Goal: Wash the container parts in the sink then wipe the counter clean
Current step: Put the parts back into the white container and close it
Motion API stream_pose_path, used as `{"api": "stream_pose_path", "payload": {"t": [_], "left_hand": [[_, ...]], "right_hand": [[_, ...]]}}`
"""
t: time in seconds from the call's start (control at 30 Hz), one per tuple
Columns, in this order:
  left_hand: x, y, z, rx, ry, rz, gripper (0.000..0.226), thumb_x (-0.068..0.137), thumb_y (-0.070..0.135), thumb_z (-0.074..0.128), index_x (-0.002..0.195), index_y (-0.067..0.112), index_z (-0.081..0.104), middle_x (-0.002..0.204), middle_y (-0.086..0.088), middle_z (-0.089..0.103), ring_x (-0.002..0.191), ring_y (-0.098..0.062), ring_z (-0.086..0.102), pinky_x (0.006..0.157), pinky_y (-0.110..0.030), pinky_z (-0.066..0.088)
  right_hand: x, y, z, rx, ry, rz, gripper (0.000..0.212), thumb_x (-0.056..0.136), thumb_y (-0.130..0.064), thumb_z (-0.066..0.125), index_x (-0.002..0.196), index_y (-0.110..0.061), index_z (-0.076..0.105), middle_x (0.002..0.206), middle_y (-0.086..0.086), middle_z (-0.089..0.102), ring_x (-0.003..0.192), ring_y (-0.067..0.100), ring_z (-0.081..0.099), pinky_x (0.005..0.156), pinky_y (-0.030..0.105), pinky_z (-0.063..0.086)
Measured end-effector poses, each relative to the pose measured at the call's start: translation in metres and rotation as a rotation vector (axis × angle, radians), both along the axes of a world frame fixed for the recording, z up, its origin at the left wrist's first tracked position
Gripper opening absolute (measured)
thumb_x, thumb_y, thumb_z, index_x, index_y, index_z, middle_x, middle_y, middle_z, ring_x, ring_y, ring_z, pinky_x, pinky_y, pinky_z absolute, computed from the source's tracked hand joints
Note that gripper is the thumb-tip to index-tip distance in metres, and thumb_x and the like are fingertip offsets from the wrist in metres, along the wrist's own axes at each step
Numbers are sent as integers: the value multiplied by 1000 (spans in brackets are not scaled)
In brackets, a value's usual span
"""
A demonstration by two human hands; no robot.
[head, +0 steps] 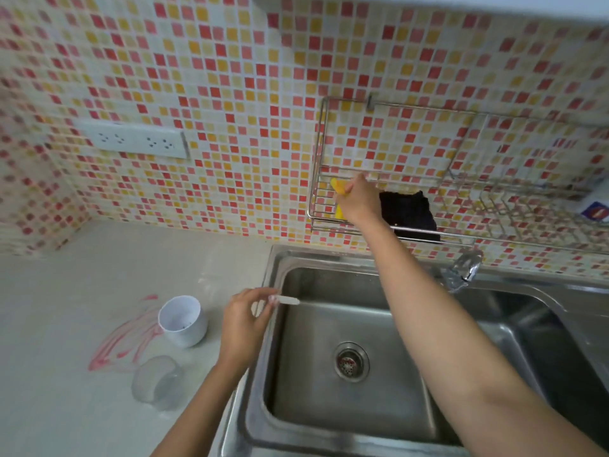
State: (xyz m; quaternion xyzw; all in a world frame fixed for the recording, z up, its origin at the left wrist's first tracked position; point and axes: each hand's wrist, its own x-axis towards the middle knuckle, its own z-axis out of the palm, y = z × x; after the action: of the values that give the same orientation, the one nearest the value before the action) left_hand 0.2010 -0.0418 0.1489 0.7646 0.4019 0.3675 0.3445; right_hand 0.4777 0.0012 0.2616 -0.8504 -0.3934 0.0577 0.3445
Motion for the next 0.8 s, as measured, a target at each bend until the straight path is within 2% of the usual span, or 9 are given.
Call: {"api": "stream_pose_path", "payload": {"t": [0.17,0.23,0.33,0.4,0.43,0.5,0.53,0.67,0.8], "left_hand": [[-22,21,1,-1,19,7,10,86,22,70,93,31,70,88,23,63,88,-7,60,79,-28,48],[-32,30,-1,-6,23,24,8,86,23,70,94,24,72,90,17,66,87,-6,59,78,-28,47],[-50,44,-2,-35,20,65,10,86,25,70,94,21,73,94,12,69,89,-6,60,80,-26,47],[-68,58,-2,-44,33,109,13,87,27,69,95,19,73,96,11,70,90,-7,61,80,-26,47],[-78,66,-2,-42,32,132,13,87,28,69,94,18,74,95,11,70,91,-7,62,80,-28,48],[-99,83,-2,-46,22,166,12,86,27,70,94,18,74,91,11,69,90,-10,63,80,-31,49],[-110,91,-4,-47,29,178,11,86,25,71,94,18,74,89,11,68,89,-11,64,80,-30,48],[-145,118,-15,-15,186,177,12,87,21,70,95,14,74,91,2,71,82,-12,62,76,-25,43],[-160,134,-33,-43,335,80,12,88,22,68,95,17,75,93,0,71,86,-18,63,79,-31,48]], "right_hand": [[4,9,-12,-154,-37,-64,21,90,-14,60,75,-3,69,76,8,69,69,21,65,66,33,57],[-2,5,-9,-186,-80,-84,30,91,-13,54,63,-8,61,63,4,62,58,20,61,47,27,47],[-23,-9,0,-177,-167,-134,33,92,-20,45,61,-15,53,58,1,53,55,23,57,44,24,35],[-43,-17,-7,-28,-269,-161,35,95,-26,43,69,-14,64,71,5,65,70,26,65,55,30,48],[-56,-22,-17,74,-345,-156,34,97,-28,43,84,-12,72,90,6,71,87,25,67,74,35,52],[-90,-29,-41,269,-430,-85,33,99,-26,46,118,-10,67,127,6,64,121,21,56,111,40,33],[-108,-32,-56,363,-411,-42,35,99,-22,48,128,-7,61,136,6,56,131,20,48,117,40,22],[-181,-40,-118,482,-89,-18,48,97,-12,52,142,-2,42,153,9,36,144,17,26,119,40,21],[-240,-25,-169,100,174,199,67,90,-20,65,148,-7,33,156,3,27,145,16,23,118,27,16]]}}
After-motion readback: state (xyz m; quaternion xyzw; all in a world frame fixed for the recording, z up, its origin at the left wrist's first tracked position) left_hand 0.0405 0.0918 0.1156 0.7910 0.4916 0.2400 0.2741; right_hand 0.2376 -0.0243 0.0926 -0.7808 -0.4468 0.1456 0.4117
